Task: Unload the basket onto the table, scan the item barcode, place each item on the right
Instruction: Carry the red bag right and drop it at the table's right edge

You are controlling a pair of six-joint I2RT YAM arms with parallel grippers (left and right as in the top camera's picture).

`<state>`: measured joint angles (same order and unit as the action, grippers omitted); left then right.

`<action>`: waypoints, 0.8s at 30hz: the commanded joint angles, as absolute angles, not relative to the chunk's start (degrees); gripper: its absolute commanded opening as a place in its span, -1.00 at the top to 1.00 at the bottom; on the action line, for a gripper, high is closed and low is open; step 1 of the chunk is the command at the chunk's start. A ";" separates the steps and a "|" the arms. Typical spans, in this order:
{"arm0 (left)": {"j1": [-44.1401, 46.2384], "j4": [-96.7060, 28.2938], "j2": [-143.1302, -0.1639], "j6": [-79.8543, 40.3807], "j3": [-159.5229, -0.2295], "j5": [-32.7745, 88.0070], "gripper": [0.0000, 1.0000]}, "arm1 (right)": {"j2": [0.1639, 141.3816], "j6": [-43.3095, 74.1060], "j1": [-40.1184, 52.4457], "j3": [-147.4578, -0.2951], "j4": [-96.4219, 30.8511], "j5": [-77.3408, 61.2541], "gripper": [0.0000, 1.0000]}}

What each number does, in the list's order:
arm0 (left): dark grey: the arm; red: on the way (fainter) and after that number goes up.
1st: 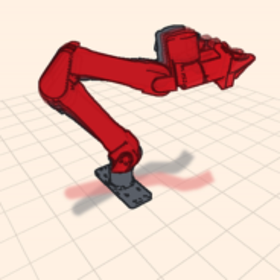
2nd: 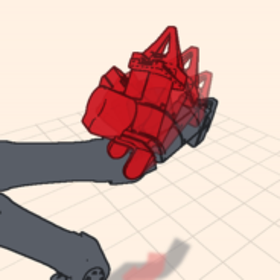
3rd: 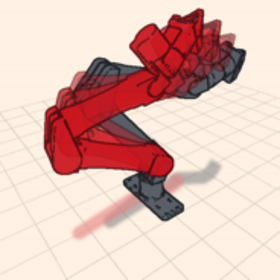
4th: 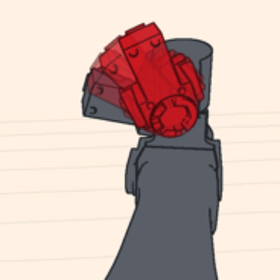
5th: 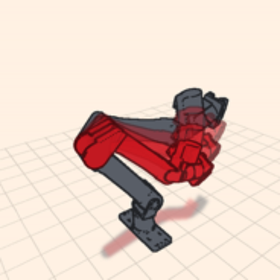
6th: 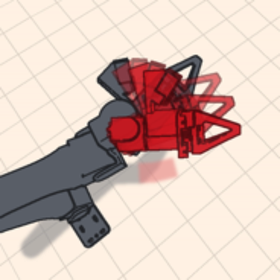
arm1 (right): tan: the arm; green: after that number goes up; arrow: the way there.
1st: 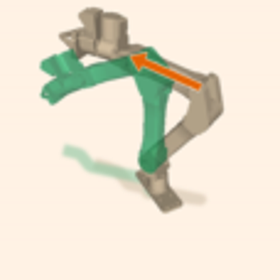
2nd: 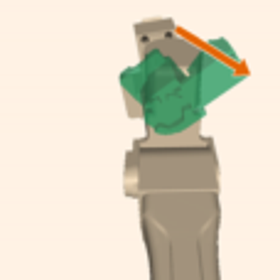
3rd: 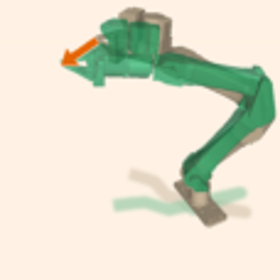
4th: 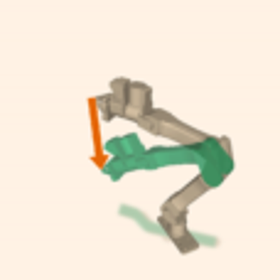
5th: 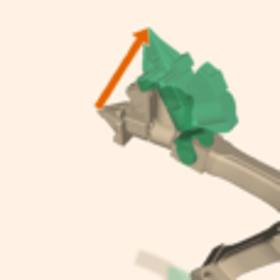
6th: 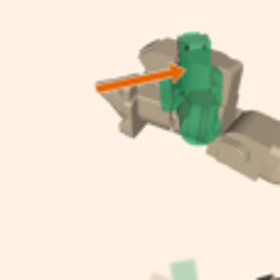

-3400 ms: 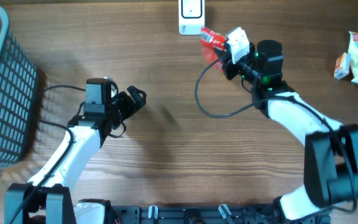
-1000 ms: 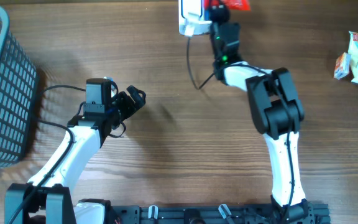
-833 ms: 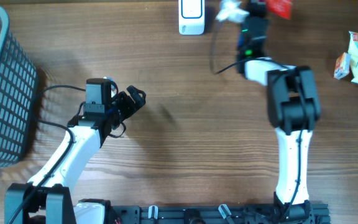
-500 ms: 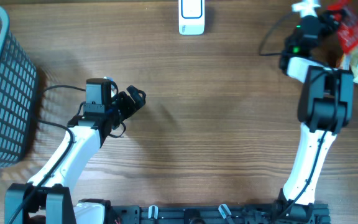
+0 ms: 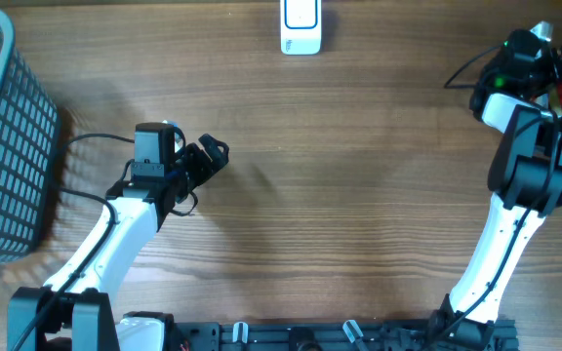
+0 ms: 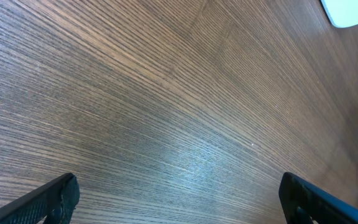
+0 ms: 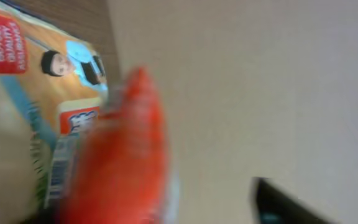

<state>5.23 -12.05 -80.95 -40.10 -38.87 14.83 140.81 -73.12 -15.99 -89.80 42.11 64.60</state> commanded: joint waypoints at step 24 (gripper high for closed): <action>4.97 -12.08 -80.62 -39.22 -39.00 14.48 -1.00 | 114.80 -20.95 -20.97 -91.18 -15.20 34.24 -0.99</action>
